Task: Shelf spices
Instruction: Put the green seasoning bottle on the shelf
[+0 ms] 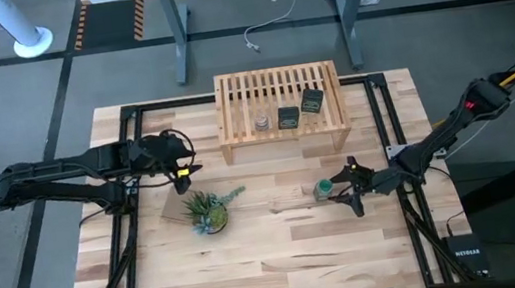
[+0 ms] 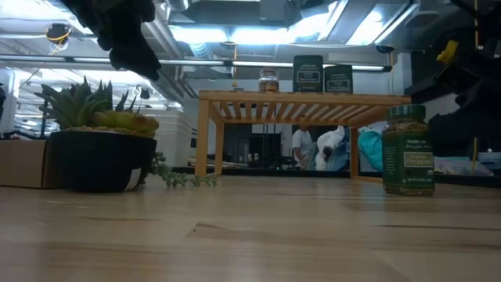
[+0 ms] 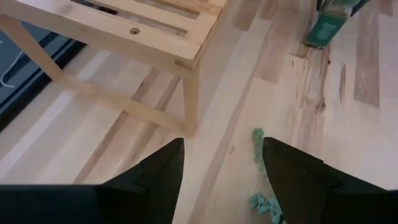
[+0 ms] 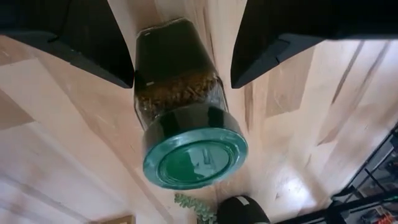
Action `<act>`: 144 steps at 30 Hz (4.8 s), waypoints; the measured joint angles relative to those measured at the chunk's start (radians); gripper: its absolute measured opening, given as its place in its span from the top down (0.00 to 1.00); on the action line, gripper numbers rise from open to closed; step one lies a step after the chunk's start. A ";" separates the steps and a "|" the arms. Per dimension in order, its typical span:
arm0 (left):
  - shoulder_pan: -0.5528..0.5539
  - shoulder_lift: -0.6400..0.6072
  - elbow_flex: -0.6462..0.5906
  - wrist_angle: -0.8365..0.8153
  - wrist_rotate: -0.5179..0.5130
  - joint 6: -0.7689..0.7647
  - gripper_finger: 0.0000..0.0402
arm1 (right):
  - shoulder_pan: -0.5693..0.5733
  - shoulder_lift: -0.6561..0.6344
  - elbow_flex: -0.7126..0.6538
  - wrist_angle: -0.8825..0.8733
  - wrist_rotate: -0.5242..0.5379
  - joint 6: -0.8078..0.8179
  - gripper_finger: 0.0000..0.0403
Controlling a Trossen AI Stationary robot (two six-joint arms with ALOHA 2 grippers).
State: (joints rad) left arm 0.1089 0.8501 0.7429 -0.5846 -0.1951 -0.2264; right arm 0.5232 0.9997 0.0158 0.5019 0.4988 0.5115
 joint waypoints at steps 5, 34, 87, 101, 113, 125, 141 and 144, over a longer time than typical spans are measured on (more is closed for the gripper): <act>0.000 0.000 0.000 -0.001 0.000 0.001 0.47 | 0.000 0.118 0.001 0.099 0.007 0.000 0.32; 0.000 0.000 0.000 -0.001 0.001 -0.081 0.47 | -0.002 0.450 0.134 0.193 0.063 -0.121 0.50; -0.236 0.822 0.005 1.275 0.004 0.108 0.47 | -0.217 0.451 0.304 0.248 -0.196 -0.363 0.49; -0.261 0.902 0.103 1.282 0.014 0.182 0.47 | -0.216 0.581 0.405 0.258 -0.223 -0.419 0.49; -0.275 0.908 0.109 1.252 0.084 0.105 0.47 | -0.232 0.656 0.471 0.259 -0.234 -0.445 0.49; -0.296 0.906 0.108 1.237 0.077 0.130 0.47 | -0.276 0.656 0.482 0.280 -0.337 -0.446 0.49; -0.290 0.927 0.108 1.289 0.080 0.122 0.47 | -0.276 0.656 0.490 0.308 -0.335 -0.447 0.49; -0.290 0.965 0.122 1.324 0.080 0.122 0.47 | -0.276 0.656 0.490 0.302 -0.335 -0.447 0.49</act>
State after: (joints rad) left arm -0.1806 1.8152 0.8652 0.7398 -0.1154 -0.1047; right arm 0.2474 1.6558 0.5056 0.8035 0.1638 0.0650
